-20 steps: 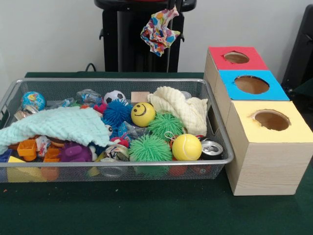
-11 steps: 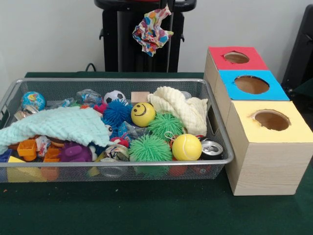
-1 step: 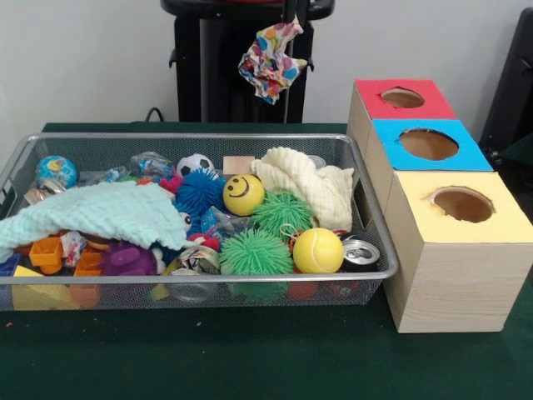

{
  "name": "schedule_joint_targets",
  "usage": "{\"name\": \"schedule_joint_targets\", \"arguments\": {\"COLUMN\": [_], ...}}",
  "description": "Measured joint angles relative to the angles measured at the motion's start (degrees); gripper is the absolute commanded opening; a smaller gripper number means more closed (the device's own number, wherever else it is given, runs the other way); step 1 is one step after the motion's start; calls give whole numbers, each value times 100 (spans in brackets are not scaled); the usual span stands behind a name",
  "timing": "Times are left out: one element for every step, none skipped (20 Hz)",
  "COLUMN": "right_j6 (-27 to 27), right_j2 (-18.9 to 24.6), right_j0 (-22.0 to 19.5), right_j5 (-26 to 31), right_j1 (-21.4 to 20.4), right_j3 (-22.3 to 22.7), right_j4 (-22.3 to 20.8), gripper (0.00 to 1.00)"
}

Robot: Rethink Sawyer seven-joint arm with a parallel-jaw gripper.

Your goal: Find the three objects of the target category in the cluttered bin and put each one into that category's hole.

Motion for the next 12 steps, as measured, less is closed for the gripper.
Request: {"name": "schedule_joint_targets", "arguments": {"right_j6": [0, 0, 0, 0, 0, 0, 0, 0, 0, 0, 0, 0], "right_j2": [20, 32, 37, 53, 62, 72, 81, 97, 107, 124, 134, 167], "right_j0": [6, 18, 29, 70, 85, 100, 115, 150, 176, 229, 252, 312], "right_j5": [1, 8, 14, 51, 67, 88, 109, 161, 199, 272, 304, 394], "right_j1": [53, 110, 149, 277, 317, 365, 413, 504, 567, 682, 733, 878], "right_j3": [-52, -115, -159, -318, -373, -437, -501, -626, -717, -882, -953, -1168], "right_j4": [-1, -5, -5, -11, -12, -14, -15, -21, -20, -20, -25, -42], "gripper": [0, 0, 0, 0, 0, 0, 0, 0, 0, 0, 0, 0]}}
